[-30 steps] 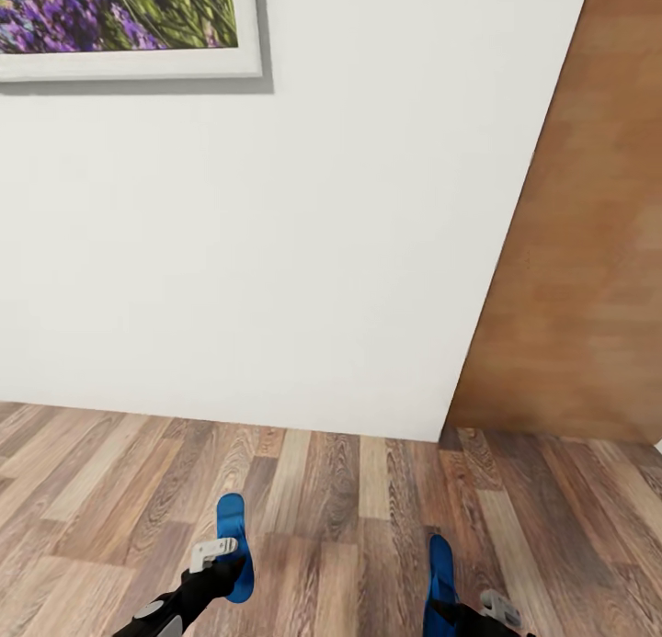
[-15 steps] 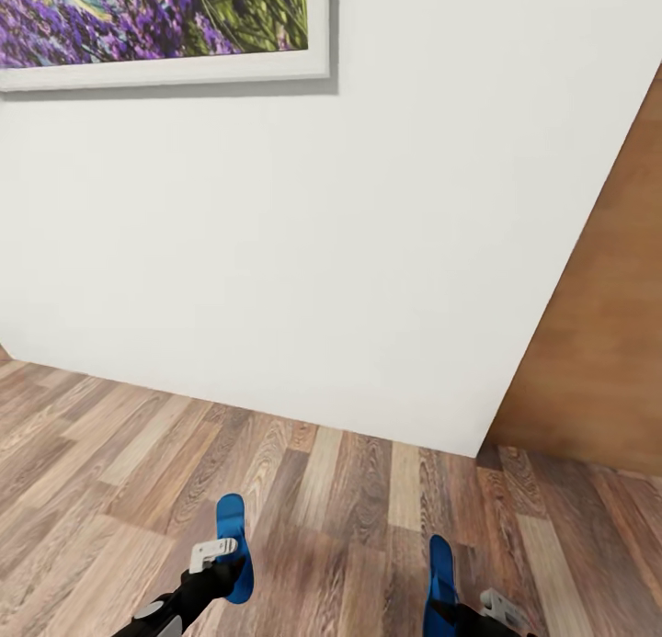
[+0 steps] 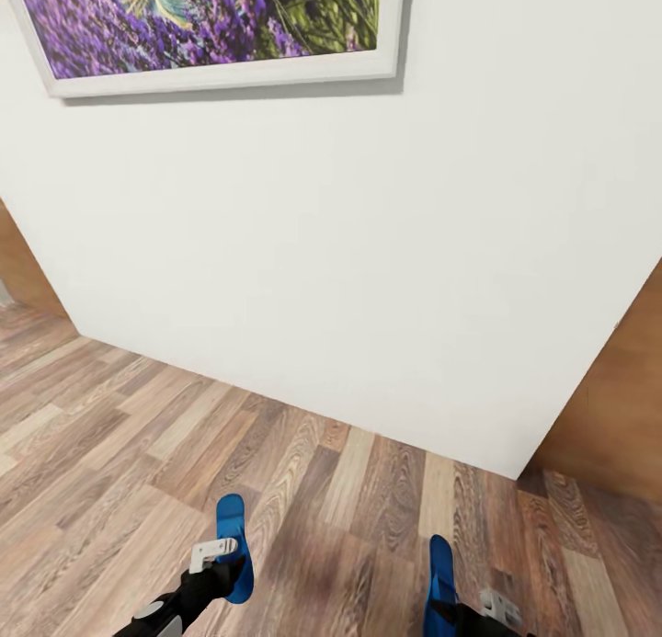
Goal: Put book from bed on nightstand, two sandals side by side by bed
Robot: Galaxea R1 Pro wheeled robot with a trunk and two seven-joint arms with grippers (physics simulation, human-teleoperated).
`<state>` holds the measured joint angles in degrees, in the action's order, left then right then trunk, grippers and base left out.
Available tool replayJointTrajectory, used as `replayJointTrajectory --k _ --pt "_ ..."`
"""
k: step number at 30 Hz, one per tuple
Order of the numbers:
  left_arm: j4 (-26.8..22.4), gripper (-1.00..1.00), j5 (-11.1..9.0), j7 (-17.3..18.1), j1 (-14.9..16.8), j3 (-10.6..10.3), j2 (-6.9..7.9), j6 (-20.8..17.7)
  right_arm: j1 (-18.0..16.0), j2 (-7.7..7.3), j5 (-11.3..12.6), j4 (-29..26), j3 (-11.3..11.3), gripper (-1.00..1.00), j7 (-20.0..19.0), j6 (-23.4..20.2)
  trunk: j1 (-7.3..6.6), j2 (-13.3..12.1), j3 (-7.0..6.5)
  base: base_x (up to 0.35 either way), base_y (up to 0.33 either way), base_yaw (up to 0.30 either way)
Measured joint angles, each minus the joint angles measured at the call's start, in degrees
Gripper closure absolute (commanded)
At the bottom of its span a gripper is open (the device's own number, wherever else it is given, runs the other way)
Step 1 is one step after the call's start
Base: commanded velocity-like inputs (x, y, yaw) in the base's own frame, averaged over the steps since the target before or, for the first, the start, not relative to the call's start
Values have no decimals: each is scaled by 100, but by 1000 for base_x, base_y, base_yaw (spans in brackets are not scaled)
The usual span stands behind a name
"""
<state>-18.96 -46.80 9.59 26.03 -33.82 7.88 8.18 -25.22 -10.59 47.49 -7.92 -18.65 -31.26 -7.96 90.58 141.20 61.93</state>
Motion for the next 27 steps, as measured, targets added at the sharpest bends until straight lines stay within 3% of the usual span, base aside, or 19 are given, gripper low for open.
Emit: replayJointTrajectory --k 27 --pt "0 100 0 0 0 0 -5 0 0 0 0 0 -5 100 1 2 0 0 0 0 0 292"
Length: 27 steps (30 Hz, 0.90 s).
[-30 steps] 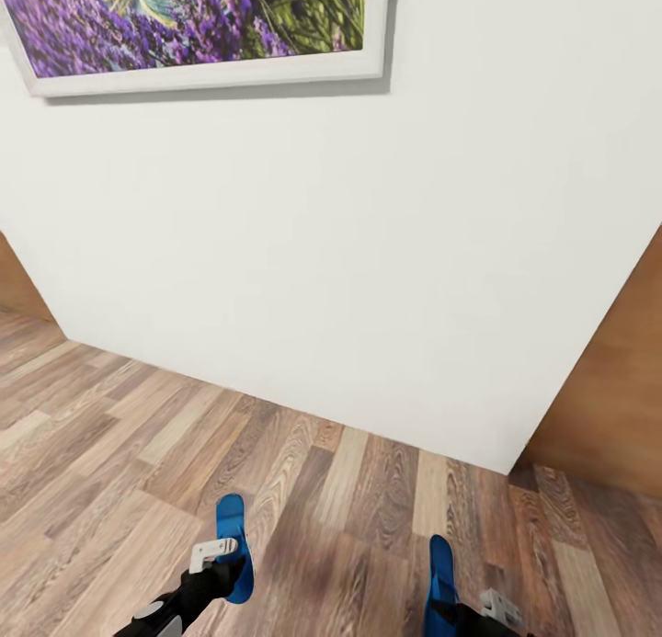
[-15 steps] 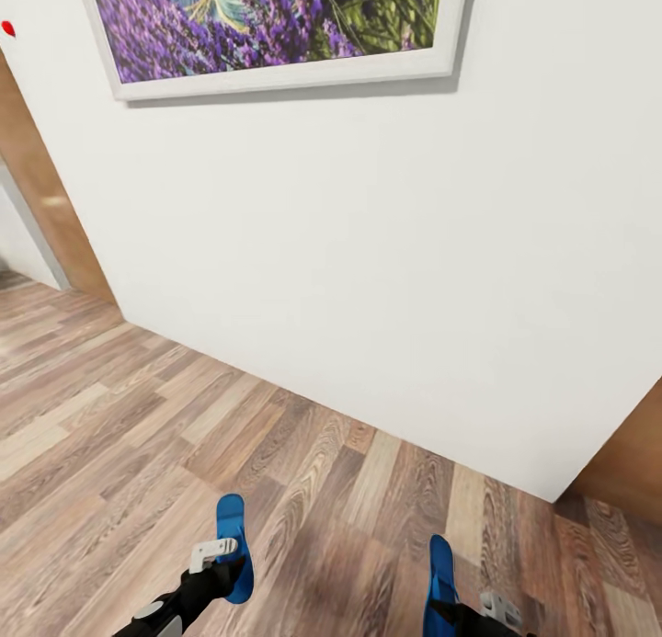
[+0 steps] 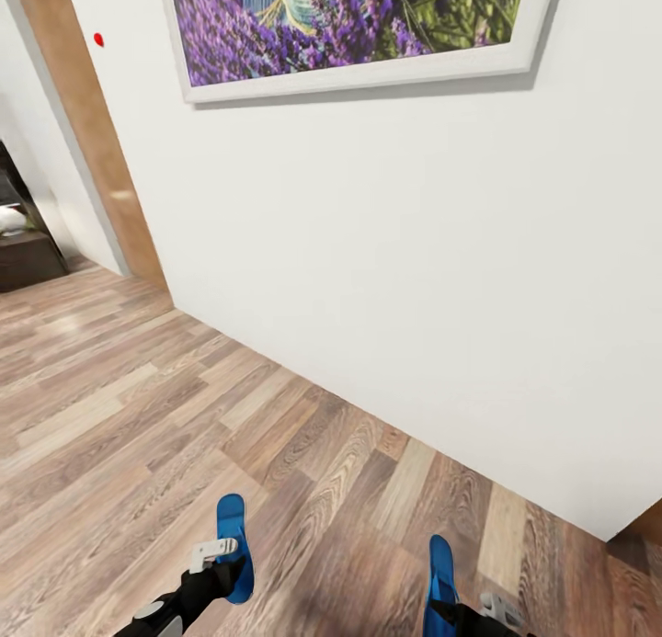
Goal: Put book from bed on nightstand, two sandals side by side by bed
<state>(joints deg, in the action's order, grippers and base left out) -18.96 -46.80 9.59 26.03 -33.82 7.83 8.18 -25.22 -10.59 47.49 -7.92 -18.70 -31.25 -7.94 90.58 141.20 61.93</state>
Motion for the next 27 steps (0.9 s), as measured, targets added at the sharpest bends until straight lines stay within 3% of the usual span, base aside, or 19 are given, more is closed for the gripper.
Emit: replayJointTrajectory --k 6,15,27 --pt "0 100 0 0 0 0 -3 0 0 0 0 0 1 100 4 0 0 0 0 0 0 292" --pt "69 100 9 1 0 -11 -120 10 0 1 -7 16 1 100 11 6 0 0 0 0 0 292" --pt "82 100 9 0 0 0 -204 9 -1 0 -9 8 4 100 -2 301 0 0 0 0 0 292"
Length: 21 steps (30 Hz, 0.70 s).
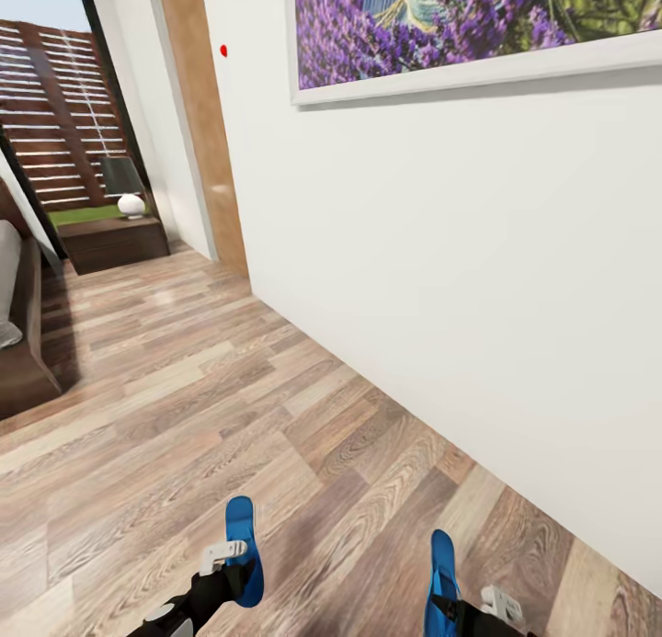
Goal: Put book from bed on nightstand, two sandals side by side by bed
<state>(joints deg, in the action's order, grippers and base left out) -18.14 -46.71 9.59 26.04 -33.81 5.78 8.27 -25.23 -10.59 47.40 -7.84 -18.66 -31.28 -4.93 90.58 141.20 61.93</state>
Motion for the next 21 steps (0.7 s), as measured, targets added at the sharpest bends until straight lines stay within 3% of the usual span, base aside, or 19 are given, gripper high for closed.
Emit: replayJointTrajectory --k 2,5,17,21 --pt "-2 100 6 0 0 -3 -1 0 1 6 1 -3 30 100 -2 443 0 0 0 0 0 292" --pt "-5 100 8 0 0 -1 -1 0 2 7 19 -7 15 100 5 755 0 0 0 0 0 292" --pt "41 100 11 24 -1 -9 0 0 3 -18 9 320 20 100 267 931 0 0 0 0 0 292" --pt "207 100 15 24 0 -2 5 8 2 -196 29 514 28 100 272 913 0 0 0 0 0 291"
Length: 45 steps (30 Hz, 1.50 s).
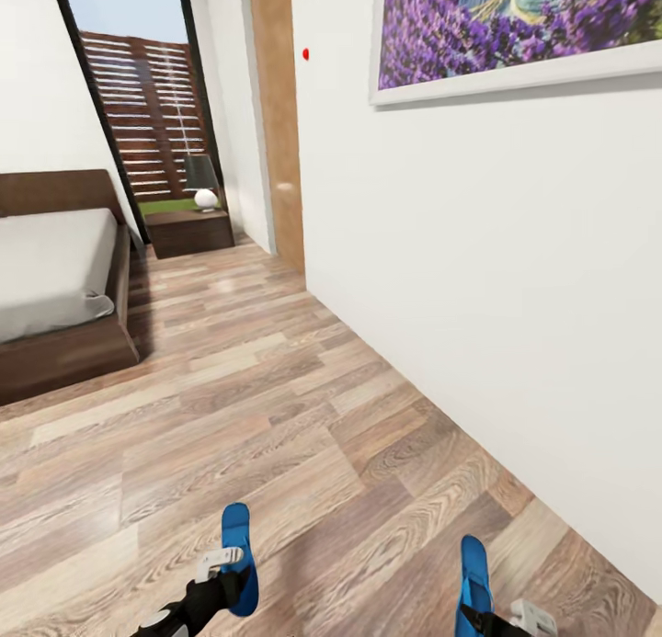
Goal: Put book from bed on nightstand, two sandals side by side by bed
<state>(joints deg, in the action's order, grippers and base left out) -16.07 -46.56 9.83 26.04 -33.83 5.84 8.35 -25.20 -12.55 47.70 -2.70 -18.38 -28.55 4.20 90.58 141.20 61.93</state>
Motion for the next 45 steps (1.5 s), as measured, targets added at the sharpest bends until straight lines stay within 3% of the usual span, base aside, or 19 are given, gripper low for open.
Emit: replayJointTrajectory --k 33,42,45 --pt "45 100 -15 -8 0 -7 -6 -9 0 -44 23 139 -7 100 -52 -46 0 0 0 0 0 290" --pt "47 100 -15 -7 2 -6 -8 -16 1 -45 25 136 -4 100 -31 -46 0 0 0 0 0 60" --pt "46 100 -15 -7 3 -5 -8 -16 1 -45 28 135 2 100 -27 -46 -66 -119 -54 0 0 3"
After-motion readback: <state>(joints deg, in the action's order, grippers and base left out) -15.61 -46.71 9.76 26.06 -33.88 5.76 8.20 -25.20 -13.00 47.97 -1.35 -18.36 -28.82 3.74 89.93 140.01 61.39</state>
